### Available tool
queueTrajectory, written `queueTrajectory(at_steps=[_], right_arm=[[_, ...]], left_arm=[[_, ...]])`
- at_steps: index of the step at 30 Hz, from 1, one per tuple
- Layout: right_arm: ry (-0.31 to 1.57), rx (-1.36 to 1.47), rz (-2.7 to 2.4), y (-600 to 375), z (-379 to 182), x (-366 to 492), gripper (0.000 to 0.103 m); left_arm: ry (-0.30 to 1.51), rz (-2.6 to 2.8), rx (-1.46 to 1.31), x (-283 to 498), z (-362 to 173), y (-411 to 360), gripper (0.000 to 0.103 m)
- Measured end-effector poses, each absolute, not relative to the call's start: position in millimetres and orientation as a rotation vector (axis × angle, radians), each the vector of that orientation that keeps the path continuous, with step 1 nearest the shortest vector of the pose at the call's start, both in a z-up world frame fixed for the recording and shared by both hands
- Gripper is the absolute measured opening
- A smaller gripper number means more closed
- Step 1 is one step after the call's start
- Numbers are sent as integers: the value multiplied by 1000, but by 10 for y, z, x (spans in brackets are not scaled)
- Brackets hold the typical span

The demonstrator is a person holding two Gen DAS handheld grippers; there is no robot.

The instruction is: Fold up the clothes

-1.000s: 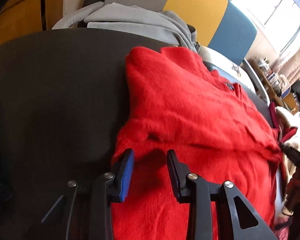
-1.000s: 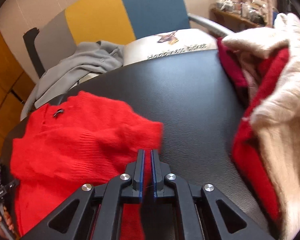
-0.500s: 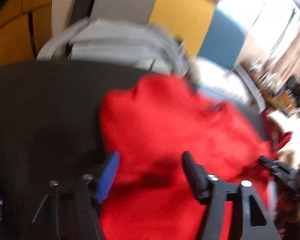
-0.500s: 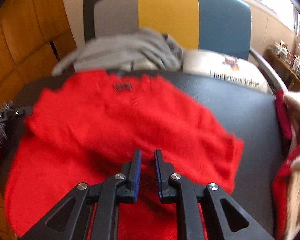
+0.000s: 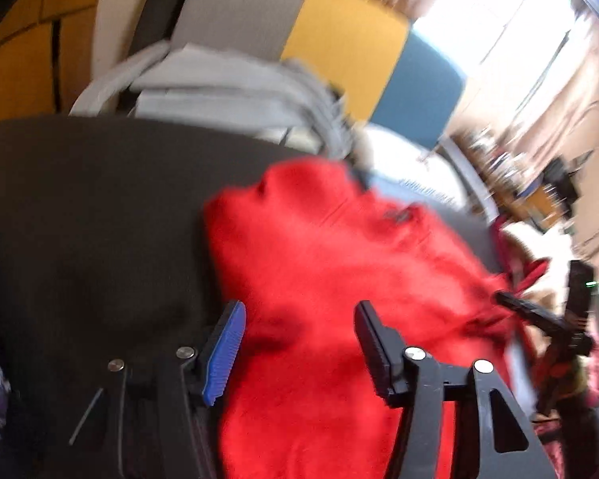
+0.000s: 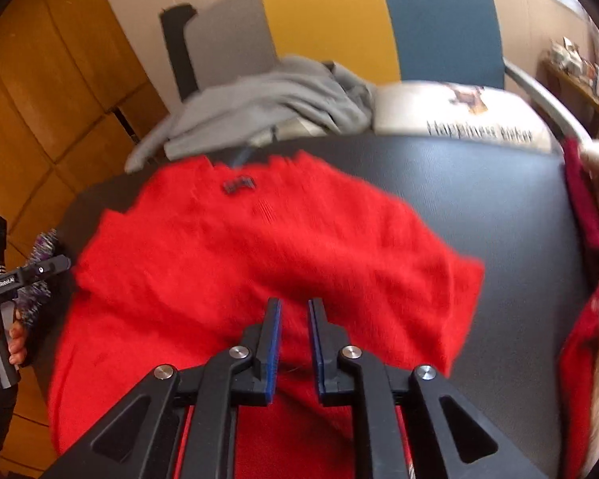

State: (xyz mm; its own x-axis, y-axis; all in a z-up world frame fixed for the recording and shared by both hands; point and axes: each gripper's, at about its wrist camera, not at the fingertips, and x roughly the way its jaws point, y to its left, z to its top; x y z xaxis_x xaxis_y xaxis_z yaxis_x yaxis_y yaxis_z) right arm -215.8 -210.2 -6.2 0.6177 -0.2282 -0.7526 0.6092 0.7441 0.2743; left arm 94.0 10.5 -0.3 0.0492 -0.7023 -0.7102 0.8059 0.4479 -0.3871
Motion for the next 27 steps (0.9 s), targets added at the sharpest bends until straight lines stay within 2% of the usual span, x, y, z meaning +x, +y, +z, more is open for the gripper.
queueTrajectory(at_steps=[3,7,14,18,22,23,25,27], right_arm=[[747,517,-491,-2162,57,-1920,13],[767,478,-450,-2108,38,-1538,13],[867,437,-475,-2053,-379,-1339,13],[817,479,-468,-2105,-501,-1514,10],[795,563,-425,-2228,-455,-1555,13],[785,563,-416,-2277,-383,-1551,13],[760,555,-399,-2423,-229,-1523,18],[754,557,-402,-2612,-140,-1458,18]], left_arm=[[948,-1150,156,996,39,-87,69],[1023,-1164,166,1055,-190,-381,68],[969,-1096,362,917,-653,-428,64],[929,-1110,373,851,-586,-384,64],[954,-1154,303,892,-398,-365,62],[931,-1177,274,940,-261,-370,64],[872,-1202,278,1023,-64,-468,77],[828,-1226,312,1108,50,-650,84]])
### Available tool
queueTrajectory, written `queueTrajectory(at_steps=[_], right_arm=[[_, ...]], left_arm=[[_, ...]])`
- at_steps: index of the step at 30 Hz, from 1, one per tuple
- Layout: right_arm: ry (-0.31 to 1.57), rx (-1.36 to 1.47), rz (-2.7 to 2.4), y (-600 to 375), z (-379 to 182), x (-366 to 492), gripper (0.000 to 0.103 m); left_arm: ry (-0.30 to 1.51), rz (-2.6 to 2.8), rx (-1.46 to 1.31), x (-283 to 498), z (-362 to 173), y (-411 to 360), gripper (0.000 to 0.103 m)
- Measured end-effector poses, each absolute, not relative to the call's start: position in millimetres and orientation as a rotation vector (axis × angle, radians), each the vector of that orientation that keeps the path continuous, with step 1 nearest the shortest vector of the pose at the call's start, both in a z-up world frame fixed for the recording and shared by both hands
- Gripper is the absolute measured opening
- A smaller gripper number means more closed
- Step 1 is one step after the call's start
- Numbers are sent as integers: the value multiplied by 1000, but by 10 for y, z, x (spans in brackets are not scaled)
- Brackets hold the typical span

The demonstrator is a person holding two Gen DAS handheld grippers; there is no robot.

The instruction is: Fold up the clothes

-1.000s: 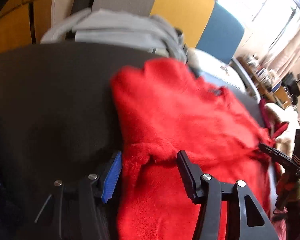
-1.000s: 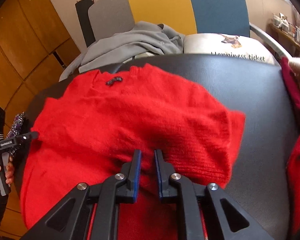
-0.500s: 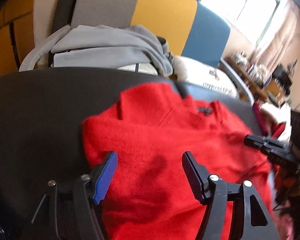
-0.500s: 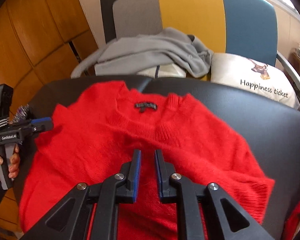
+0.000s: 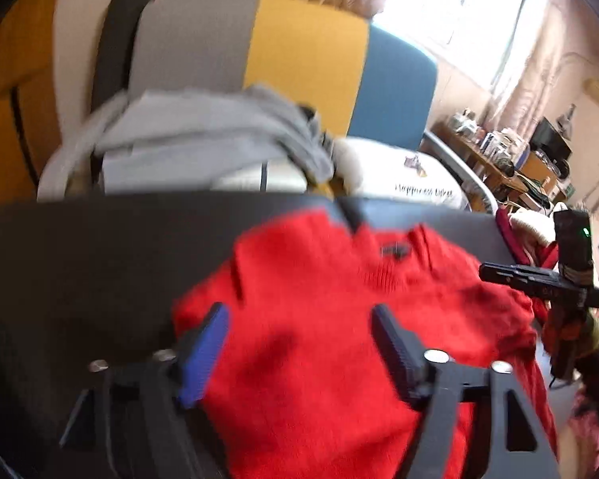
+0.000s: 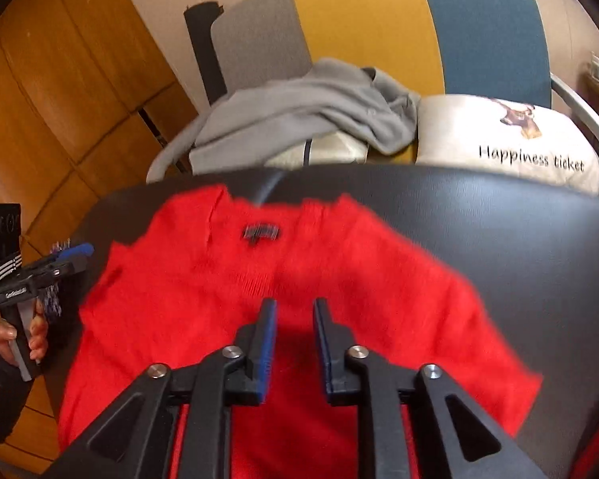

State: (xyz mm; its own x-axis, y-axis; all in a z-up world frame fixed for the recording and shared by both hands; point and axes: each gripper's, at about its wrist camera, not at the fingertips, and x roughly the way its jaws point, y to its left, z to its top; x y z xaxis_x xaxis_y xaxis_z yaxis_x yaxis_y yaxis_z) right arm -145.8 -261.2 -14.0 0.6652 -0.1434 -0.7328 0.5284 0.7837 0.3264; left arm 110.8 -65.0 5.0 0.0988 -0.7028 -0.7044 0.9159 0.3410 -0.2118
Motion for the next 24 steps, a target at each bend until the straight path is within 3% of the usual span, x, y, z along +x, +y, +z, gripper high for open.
queueTrajectory(at_steps=[11,20,21,23,24], right_arm=[[971,505,-352,-3417,-365,-792,20],[1030,480,-302,-3516,-458,-624,29],[1029,504,-291,-3535,-465,-633,29],[1035,544,-259,-3574,-481,-656,27],[1042,542,-260,-3572,-474,-658,18]], left_arm=[[868,-1337,596,1439,-278,-1903,84],[935,-1369,720,1388,-639,-2224,83],[921,-1373,723,1364,-637,-2224,74],[934,-1417,717,1316,-572,-2234,39],[931,-1419,722,1290,-541,-2231,16]])
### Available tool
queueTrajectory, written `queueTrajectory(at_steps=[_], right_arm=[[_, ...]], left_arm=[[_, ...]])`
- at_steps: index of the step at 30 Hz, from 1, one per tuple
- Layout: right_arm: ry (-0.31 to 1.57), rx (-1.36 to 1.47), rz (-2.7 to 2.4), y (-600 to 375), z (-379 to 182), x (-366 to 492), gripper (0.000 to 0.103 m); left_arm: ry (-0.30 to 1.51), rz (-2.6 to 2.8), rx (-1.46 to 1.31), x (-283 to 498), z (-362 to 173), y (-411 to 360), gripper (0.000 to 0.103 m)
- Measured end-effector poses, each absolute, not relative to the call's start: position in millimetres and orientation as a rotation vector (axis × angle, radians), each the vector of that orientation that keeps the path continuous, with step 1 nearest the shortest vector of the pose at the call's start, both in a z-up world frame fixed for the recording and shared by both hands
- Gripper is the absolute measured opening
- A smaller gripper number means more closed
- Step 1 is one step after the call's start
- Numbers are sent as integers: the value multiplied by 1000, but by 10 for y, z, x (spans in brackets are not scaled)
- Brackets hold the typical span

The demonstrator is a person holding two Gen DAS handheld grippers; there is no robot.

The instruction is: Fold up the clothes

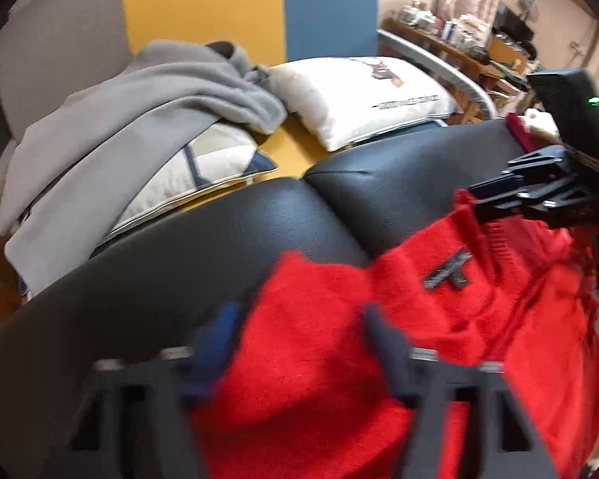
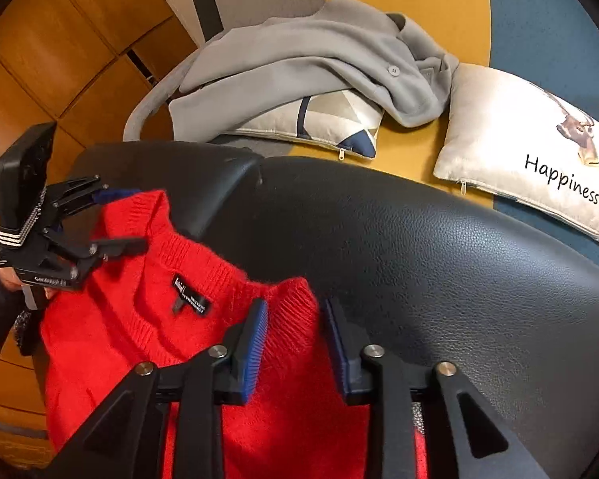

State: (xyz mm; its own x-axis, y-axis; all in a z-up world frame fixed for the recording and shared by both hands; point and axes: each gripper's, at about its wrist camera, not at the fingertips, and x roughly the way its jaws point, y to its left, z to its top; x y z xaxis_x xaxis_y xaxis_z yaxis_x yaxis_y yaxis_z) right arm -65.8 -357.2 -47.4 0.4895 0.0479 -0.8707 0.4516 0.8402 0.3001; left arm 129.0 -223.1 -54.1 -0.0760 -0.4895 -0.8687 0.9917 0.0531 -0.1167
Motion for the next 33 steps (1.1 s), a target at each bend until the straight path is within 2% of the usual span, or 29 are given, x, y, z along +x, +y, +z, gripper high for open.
queueTrajectory(at_steps=[1,3,7,14,19,27,33], right_arm=[[1047,541,-261,-3561,-465,-665,14],[1037,512,-279,-3492,-404,-690,13],[963,459,-299,-3304,-163,-798,12],[814,394,-308,-2736,314,-1307,12],[790,399,-339,-2220,207,-1804,10],[880,444,-408,-1968,-229,-2125,7],[805,408,-415,-1910,187,-2182,9]], left_arm=[[927,-1418,729,1264,-511,-2228,13],[920,-1416,722,1233,-454,-2201,11],[907,-1432,581,1243,-215,-1949,11],[789,-1446,500,939,136,-1289,11],[812,-1420,482,750,1,-833,12],[920,-1348,483,646,-324,-446,14],[881,-1323,532,557,-340,-407,15]])
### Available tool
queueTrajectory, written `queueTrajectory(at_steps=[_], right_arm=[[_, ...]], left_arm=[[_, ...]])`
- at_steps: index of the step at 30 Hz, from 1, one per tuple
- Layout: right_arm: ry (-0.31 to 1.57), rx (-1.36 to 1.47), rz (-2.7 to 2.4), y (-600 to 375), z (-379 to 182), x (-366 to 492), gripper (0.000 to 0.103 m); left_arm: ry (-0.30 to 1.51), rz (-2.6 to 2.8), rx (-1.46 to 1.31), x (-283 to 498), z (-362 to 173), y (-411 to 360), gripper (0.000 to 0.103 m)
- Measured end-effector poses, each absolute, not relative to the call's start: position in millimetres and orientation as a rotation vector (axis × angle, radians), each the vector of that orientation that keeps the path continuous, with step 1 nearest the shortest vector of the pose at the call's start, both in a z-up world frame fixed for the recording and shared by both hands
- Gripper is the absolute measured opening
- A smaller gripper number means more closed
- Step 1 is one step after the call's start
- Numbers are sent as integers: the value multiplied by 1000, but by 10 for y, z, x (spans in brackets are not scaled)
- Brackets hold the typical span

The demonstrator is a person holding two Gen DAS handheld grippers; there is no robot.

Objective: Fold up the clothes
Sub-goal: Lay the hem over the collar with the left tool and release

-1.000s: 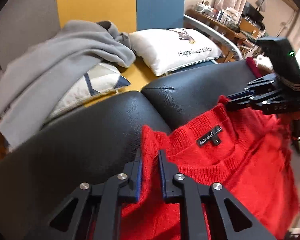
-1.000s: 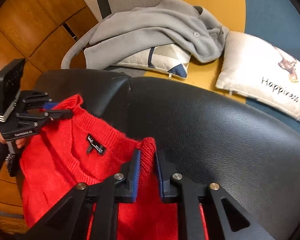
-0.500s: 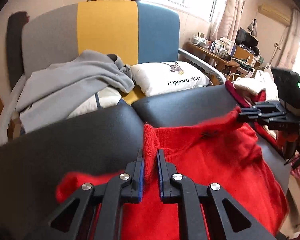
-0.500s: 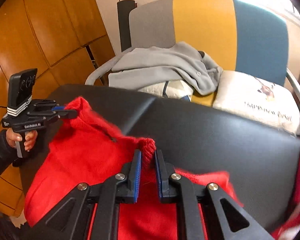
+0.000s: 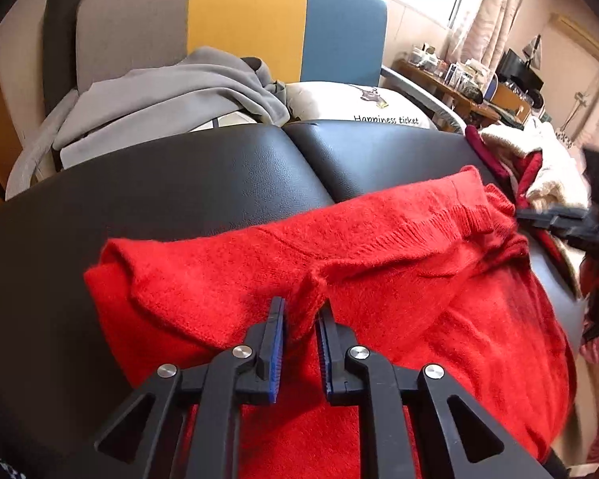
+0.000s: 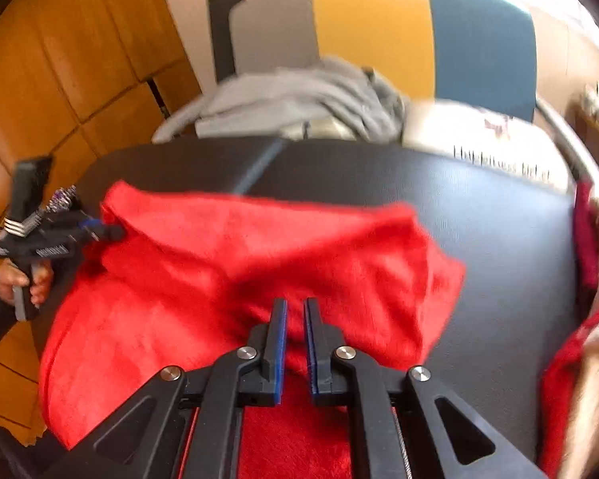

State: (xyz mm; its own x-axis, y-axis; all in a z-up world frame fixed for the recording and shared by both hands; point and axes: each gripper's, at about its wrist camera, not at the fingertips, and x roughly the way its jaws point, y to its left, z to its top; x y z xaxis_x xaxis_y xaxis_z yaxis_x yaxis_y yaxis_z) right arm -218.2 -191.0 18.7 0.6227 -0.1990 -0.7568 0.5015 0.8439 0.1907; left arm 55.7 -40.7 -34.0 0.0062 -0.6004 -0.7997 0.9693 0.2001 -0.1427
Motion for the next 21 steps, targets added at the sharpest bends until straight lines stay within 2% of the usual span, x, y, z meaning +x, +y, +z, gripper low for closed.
queueTrajectory(at_steps=[4,8,9,11,15,18,21], right_arm=[[775,344,-388,-1837,339,-1877,10],[889,298,-391,-1842,60,-1469,10],[934,282,-413,-1844,-36,-1434,10],[973,284,-434,-1852,-194,-1455,10],[884,382,-432,-1934,-334,-1680,11],[829,435,-430,-1992,-379,-1764,11],[809,430,-438,-1986,-379,-1786,11]], left_arm=[[843,-1317,560,479,-327,-389,20],[845,-1311,561,511,-296,-285,28],[849,-1304,561,540,-291,-236,33],[858,-1289,560,600,-278,-137,34],[938,-1301,349,829,-93,25,36],[950,-1323,206,857,63,-50,50],[959,-1309,305,704,-83,-311,53]])
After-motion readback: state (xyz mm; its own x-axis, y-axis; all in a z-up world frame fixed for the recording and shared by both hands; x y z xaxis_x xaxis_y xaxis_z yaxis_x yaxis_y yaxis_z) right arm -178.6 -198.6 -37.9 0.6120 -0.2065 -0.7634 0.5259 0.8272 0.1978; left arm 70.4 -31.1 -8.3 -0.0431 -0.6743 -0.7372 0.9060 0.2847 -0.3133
